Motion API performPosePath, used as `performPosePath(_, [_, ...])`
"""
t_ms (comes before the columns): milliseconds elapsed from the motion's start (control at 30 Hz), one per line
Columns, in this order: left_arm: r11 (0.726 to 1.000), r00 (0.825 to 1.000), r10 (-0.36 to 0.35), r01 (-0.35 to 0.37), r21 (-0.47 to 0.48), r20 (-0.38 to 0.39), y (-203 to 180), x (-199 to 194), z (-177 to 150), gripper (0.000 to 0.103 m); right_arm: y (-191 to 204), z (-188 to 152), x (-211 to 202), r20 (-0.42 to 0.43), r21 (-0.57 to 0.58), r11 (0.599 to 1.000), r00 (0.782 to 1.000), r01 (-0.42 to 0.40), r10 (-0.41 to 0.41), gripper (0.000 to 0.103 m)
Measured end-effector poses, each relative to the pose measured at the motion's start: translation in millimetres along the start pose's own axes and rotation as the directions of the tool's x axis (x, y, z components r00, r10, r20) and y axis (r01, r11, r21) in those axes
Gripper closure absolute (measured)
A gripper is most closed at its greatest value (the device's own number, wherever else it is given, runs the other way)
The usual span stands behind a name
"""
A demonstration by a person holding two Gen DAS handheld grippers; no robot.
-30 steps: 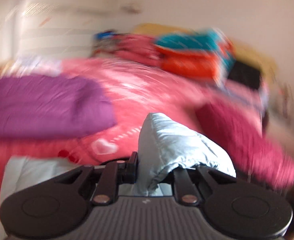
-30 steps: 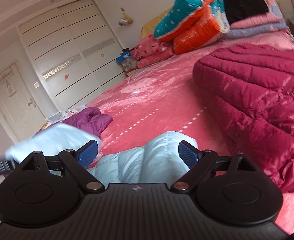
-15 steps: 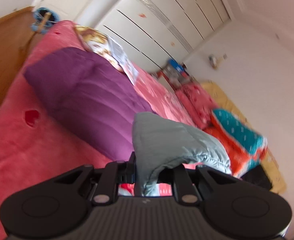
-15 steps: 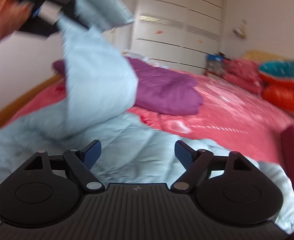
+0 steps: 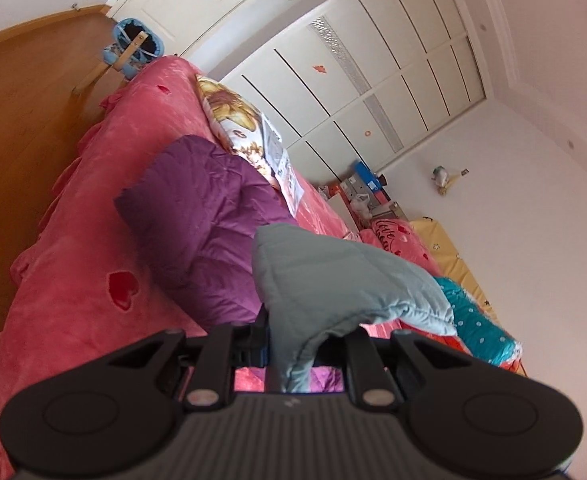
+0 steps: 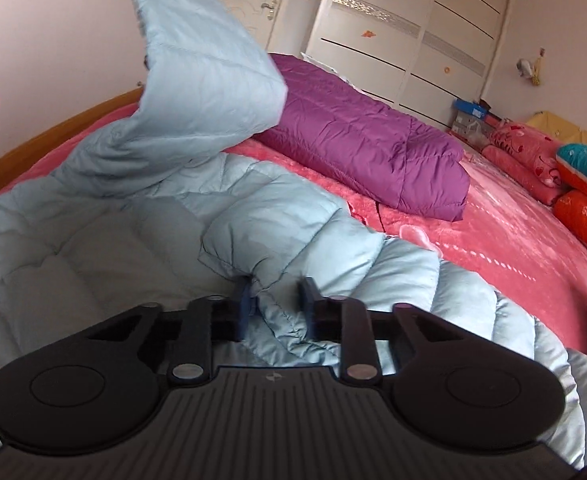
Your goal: Fold large clothes
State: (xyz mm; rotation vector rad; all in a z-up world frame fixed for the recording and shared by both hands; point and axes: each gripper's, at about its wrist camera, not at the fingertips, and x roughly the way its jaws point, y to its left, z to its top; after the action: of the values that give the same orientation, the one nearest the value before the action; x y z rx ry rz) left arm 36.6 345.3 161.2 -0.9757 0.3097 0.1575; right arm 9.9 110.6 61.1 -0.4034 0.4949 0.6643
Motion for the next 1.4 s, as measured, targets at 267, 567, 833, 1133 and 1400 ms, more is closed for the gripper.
performPosePath(267, [0.999,0.998,-0.028,0.029,-0.030,0.052,25.8,-14.4,27.1,0.091,-6.3,27.7,-5.2,0.097,0.263,0.953,0.987,-0.151,0.130,0.091])
performPosePath(567, [0.999,0.995,-0.019,0.016,0.028,0.094,32.6,-25.8,52.9,0.091,38.4,23.6,30.3,0.023,0.283,0.936,0.977,-0.209,0.212,0.090])
performPosePath(833, [0.998,0.997,-0.018,0.013,0.069,0.080,22.6,-22.5,47.1,0.091,26.1,17.7,34.2,0.021,0.320,0.917,0.970,-0.237,0.243,0.045])
performPosePath(1133, [0.955,0.996,-0.083,0.084,0.284,-0.014,-48.8,-10.3,7.2,0.091,-26.4,17.6,-29.2,0.132,0.482,0.850,0.977,-0.213,0.169,0.009])
performPosePath(1400, [0.872,0.969,-0.137,0.216,0.440,-0.205,-119.9,24.9,-75.3,0.091,-111.4,-29.8,-99.5,0.131,0.656,0.755,0.985,-0.005,-0.108,0.003])
